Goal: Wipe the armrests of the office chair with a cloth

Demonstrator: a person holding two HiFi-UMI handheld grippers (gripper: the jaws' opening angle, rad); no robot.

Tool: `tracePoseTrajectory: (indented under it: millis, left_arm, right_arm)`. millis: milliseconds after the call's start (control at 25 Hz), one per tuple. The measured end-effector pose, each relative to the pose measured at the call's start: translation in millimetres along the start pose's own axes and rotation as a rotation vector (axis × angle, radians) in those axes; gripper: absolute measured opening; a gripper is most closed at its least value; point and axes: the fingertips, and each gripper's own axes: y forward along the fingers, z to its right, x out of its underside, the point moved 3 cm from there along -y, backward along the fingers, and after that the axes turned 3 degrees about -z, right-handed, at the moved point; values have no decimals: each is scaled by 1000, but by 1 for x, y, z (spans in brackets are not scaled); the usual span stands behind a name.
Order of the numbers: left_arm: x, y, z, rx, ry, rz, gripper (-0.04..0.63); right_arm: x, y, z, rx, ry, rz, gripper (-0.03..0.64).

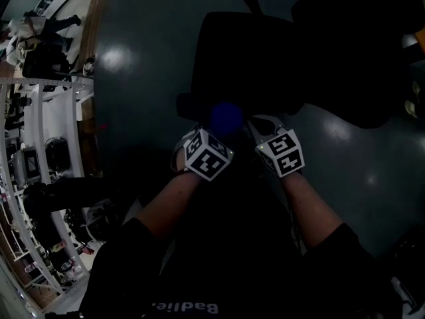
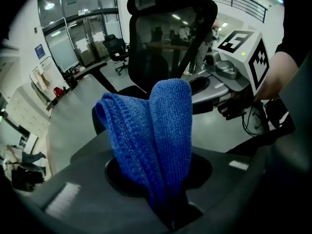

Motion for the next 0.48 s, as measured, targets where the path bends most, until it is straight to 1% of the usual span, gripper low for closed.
tracePoseTrajectory:
  millis: [160, 360, 480]
  left_arm:
    - [-19, 9, 17, 60, -23, 25, 138]
    - [-20, 12, 19, 70, -31, 33, 138]
    - [-22, 4, 16, 69, -18, 56, 138]
  right_arm:
    - [-2, 3, -4, -13, -6, -6, 3]
    - [1, 4, -2, -5, -1, -14, 3]
    - [0, 0, -2, 11, 1, -8, 3]
